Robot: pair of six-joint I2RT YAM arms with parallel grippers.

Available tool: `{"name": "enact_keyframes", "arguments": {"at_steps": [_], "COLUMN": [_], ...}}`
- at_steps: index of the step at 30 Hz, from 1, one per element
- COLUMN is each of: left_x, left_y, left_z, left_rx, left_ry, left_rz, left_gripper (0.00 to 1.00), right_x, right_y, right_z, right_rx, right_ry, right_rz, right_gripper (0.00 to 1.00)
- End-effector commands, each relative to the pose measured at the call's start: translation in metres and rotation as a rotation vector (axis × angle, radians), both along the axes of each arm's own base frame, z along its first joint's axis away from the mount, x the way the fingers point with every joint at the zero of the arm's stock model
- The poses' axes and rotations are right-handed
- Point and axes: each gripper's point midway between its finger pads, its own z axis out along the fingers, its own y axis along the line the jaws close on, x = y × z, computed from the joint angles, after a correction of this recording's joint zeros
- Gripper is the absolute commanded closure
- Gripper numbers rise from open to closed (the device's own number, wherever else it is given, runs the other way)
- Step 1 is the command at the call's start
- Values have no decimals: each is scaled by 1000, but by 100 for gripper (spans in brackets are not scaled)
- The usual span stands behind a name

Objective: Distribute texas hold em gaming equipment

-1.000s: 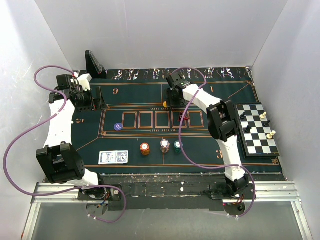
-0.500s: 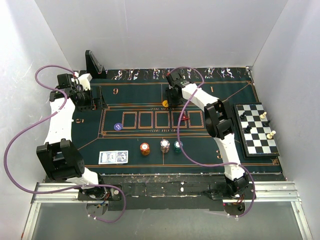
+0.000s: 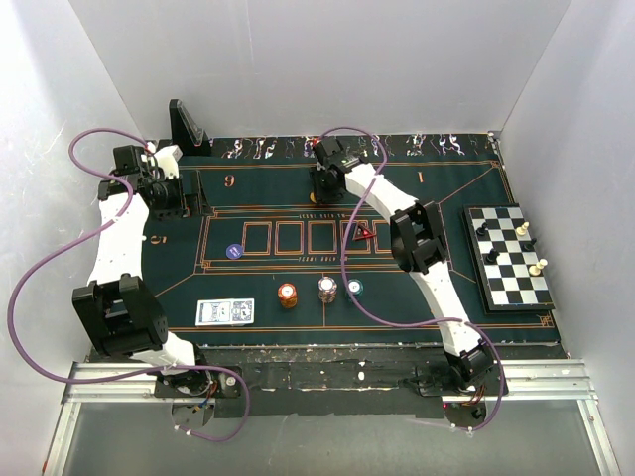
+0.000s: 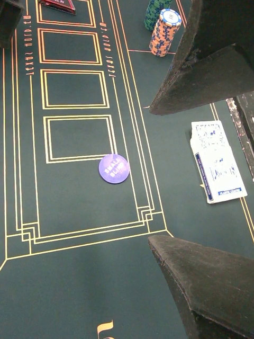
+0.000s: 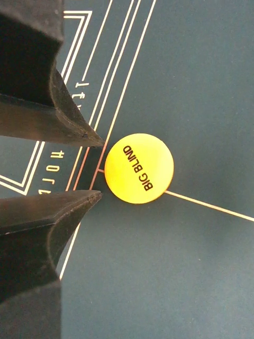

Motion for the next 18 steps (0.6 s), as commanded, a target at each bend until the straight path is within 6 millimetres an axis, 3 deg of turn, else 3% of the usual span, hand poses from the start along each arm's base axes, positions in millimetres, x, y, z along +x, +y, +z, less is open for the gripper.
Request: {"name": "enact_keyframes", "arguments": {"at_steps": [1, 6, 10, 18], "left_x": [5, 3, -2, -8], "left_y": [4, 2, -1, -2], "left_z": [15, 22, 23, 29], "left_rx": [14, 5, -4, 1], "left_ry": [-46, -63, -62, -74], "left_rz": [0, 0, -1, -3], "left_gripper": [2, 2, 2, 2], "right_x": [-16, -46, -64, -91], "right_y": [-16, -59, -85, -117], "right_z": [20, 24, 16, -3], "right_rx": [-33, -95, -170, -280], "right_ry": [4, -24, -4, 50], "right_rz": [-39, -91, -112, -148], "right_gripper": [53, 45, 44, 46]}}
